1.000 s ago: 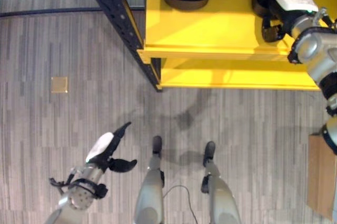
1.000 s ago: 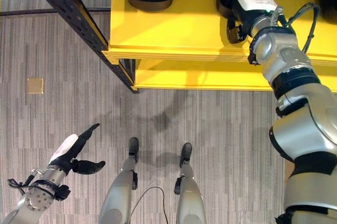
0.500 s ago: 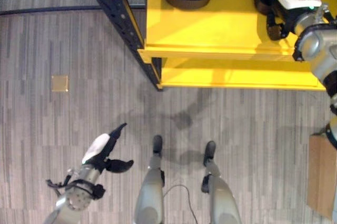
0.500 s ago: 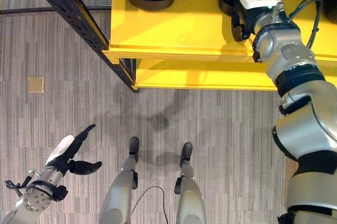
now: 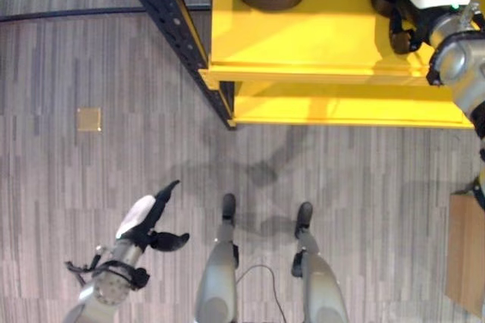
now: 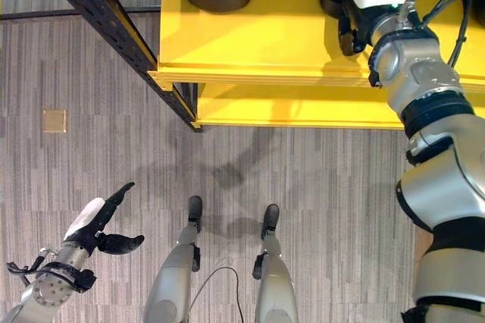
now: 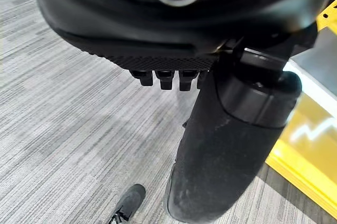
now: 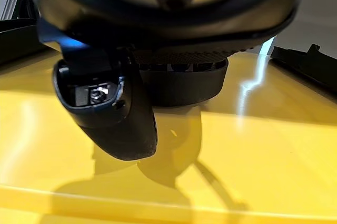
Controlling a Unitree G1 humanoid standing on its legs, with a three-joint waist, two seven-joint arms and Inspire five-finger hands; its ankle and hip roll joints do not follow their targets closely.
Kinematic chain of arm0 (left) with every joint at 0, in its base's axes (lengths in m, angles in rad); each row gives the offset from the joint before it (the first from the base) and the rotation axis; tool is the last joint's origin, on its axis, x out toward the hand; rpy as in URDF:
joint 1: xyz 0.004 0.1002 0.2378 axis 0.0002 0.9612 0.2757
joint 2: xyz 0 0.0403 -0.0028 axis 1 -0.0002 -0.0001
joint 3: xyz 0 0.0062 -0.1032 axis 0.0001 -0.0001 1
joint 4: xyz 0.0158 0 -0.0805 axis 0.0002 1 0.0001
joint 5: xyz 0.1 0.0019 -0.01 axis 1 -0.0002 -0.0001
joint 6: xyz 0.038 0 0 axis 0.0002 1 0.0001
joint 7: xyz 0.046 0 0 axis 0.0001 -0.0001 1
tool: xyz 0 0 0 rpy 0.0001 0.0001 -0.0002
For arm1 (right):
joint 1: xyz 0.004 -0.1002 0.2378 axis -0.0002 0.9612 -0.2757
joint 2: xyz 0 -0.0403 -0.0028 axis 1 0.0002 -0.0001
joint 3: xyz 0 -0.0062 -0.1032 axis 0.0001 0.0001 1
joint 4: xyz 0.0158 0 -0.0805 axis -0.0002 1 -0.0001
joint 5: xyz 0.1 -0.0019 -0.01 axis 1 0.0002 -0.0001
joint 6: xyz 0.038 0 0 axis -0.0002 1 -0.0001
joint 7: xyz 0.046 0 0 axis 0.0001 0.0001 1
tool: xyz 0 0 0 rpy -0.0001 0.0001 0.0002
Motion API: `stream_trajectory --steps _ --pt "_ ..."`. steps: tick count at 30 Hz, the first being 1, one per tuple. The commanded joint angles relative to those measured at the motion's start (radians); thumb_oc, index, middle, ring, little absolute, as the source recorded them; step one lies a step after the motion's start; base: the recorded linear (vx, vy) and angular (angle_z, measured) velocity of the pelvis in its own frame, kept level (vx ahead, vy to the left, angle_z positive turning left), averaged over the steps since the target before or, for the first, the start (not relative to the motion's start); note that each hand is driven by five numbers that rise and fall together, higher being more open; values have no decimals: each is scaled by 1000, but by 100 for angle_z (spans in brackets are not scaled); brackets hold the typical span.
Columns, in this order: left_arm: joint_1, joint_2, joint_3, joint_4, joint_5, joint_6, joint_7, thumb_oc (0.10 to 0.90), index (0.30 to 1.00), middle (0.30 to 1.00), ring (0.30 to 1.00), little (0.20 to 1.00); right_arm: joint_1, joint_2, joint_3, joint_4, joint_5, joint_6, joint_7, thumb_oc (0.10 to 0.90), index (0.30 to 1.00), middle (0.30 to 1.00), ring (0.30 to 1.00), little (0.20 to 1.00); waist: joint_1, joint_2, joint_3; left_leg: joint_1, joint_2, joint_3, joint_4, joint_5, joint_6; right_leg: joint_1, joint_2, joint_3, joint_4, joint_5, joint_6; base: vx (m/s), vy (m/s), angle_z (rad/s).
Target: Move parts from the plastic box to the shelf.
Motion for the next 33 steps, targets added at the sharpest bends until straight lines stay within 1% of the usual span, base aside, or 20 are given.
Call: stream_trajectory --steps 1,13,23,33 --pt "34 41 49 -69 -19 -52 51 900 1000 1000 1000 1000 -74 -114 104 126 -58 76 0 900 1000 1000 1000 1000 -6 2 32 36 16 -34 -23 -2 41 -83 9 -11 233 -119 -11 0 0 0" --pt "33 43 48 -59 -19 -54 49 900 1000 1000 1000 1000 -88 -122 117 113 -51 79 0 900 1000 1000 1000 1000 -9 -5 32 42 14 -36 -17 -5 42 -72 10 -11 234 -121 -11 0 -1 1" --pt "20 62 51 -67 -32 -55 30 900 1000 1000 1000 1000 -102 -113 124 100 0 76 16 900 1000 1000 1000 1000 -10 -29 32 78 15 -38 -9 -10 40 -22 9 -21 230 -121 -13 -9 1 0" --pt "15 77 60 -61 -42 -58 21 900 1000 1000 1000 1000 -139 -112 141 111 4 72 18 900 1000 1000 1000 1000 -11 -33 32 117 12 -40 -16 -10 38 19 7 -26 219 -120 -12 -7 3 0"
